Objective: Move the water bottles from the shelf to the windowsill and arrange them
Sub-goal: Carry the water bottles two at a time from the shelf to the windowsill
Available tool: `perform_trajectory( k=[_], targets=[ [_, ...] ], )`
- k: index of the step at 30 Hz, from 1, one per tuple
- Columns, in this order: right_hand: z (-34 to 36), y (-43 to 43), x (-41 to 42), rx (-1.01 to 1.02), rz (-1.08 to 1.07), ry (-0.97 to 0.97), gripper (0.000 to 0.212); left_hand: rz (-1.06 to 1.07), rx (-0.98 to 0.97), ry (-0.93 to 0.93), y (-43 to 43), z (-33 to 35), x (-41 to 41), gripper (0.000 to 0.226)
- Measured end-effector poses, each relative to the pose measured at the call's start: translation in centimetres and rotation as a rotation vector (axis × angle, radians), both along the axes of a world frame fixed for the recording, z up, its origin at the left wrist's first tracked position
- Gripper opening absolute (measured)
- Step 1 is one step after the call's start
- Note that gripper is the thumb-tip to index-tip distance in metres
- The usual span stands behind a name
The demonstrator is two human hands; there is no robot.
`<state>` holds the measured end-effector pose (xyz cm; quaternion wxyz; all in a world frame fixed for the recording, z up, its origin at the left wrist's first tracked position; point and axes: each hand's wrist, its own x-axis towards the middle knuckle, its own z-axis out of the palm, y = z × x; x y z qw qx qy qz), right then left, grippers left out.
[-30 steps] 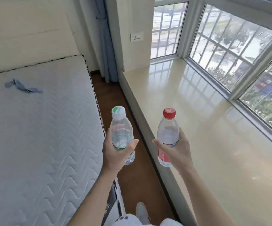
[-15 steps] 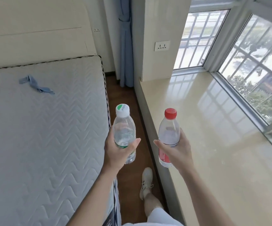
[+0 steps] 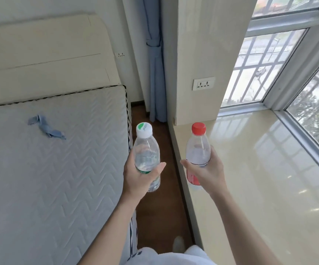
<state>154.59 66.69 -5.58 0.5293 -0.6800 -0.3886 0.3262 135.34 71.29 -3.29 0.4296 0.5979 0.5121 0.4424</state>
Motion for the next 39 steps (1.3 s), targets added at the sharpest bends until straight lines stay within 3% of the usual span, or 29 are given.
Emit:
perform_trajectory(
  k=[12,15,19,21,28,39],
  targets=[
    [-0.4,10.6,6.7,0.004,-0.097,0.006,0.08,-0.146,0.064,0.008,13.0,-0.9,7.7,0.067],
    [-0.5,13.1,9.0,-0.013,-0.171,0.005,0.072,-0.229,0.073,0.005,17.0,-1.1,10.5,0.066],
    [-0.9,16.5,12.8,-0.044,-0.335,0.038,0.051,-0.385,0.049,-0.013,22.8,-1.5,15.3,0.066],
    [-1.2,18.2,14.6,-0.05,-0.427,0.08,0.049,-0.481,0.022,-0.033,25.7,-1.4,18.2,0.071],
    [-1.5,21.4,19.3,-0.089,-0.718,0.162,0.049,-0.816,-0.035,0.015,32.8,-1.7,28.0,0.054],
    [-3.1,15.6,20.8,-0.093,-1.148,0.289,0.052,-1.22,-0.093,0.054,31.1,-4.7,38.1,0.056]
  ],
)
